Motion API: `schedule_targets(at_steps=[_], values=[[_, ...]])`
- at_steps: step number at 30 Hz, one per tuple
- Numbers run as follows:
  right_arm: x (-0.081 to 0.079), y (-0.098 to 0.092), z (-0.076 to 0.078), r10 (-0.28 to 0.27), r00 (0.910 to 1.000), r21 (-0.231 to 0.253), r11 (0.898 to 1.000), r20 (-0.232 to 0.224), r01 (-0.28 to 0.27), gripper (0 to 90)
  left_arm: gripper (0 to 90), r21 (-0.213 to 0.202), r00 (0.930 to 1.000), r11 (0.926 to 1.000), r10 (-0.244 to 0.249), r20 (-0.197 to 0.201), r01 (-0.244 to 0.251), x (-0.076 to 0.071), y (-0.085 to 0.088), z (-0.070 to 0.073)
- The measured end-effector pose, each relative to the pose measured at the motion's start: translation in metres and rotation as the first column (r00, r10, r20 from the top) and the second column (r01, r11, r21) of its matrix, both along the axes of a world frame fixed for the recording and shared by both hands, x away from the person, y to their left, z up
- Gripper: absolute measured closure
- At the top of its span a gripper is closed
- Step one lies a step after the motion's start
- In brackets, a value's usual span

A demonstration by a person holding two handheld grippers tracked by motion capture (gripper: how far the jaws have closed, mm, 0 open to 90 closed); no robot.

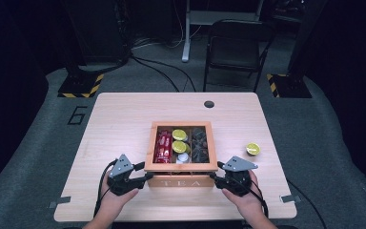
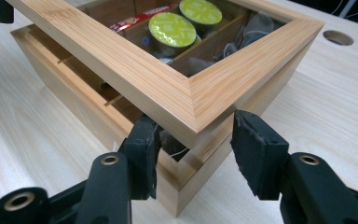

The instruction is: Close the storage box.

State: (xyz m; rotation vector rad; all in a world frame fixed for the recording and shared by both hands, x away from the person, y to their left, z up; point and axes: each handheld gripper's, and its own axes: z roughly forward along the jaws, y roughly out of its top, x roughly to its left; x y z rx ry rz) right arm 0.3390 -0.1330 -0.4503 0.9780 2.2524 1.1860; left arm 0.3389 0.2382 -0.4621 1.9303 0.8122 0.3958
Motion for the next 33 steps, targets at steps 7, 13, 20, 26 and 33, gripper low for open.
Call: schedule_targets(at_steps=[7, 13, 20, 26, 33], values=[[-0.002, 0.000, -0.005, 0.016, 0.9991, -0.021, 1.000, -0.040, -0.017, 46.2, 44.1, 0.030, 0.9992, 0.9995, -0.005, -0.040, 0.006, -0.002, -0.002, -0.007], [-0.005, 0.000, -0.005, 0.021, 0.9987, -0.020, 1.000, -0.046, -0.022, 40.7, 33.2, 0.032, 0.9974, 0.9995, -0.004, -0.073, 0.006, -0.003, -0.004, -0.012], [-0.006, -0.002, -0.007, 0.015, 0.9990, -0.009, 1.000, -0.043, -0.015, 37.4, 33.1, 0.022, 0.9976, 0.9997, -0.006, -0.069, 0.007, -0.005, -0.003, -0.014], [-0.009, -0.007, -0.009, 0.008, 0.9992, 0.009, 1.000, -0.039, -0.007, 36.7, 33.2, -0.037, 0.9974, 0.9993, 0.009, -0.072, -0.011, -0.007, 0.006, -0.010], [-0.013, -0.010, -0.010, -0.006, 0.9994, 0.019, 1.000, -0.035, 0.007, 35.6, 32.9, -0.027, 0.9974, 0.9996, -0.011, -0.070, 0.010, -0.008, 0.014, -0.005]])
